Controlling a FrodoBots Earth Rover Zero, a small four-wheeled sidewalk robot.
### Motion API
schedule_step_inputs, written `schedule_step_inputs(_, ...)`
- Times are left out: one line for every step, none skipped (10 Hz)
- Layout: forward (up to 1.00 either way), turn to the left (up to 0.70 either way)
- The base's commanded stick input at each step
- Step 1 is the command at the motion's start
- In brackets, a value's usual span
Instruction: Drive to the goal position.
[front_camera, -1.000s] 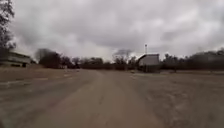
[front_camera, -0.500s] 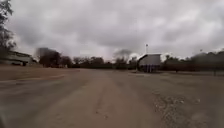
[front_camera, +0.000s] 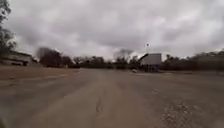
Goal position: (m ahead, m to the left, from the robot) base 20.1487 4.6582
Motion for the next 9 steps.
schedule_step_inputs(0.7,-0.01)
schedule_step_inputs(0.7,-0.01)
schedule_step_inputs(0.7,-0.01)
schedule_step_inputs(0.7,-0.01)
schedule_step_inputs(0.7,-0.01)
schedule_step_inputs(0.7,0.01)
schedule_step_inputs(0.7,0.01)
schedule_step_inputs(0.7,0.02)
schedule_step_inputs(0.7,0.34)
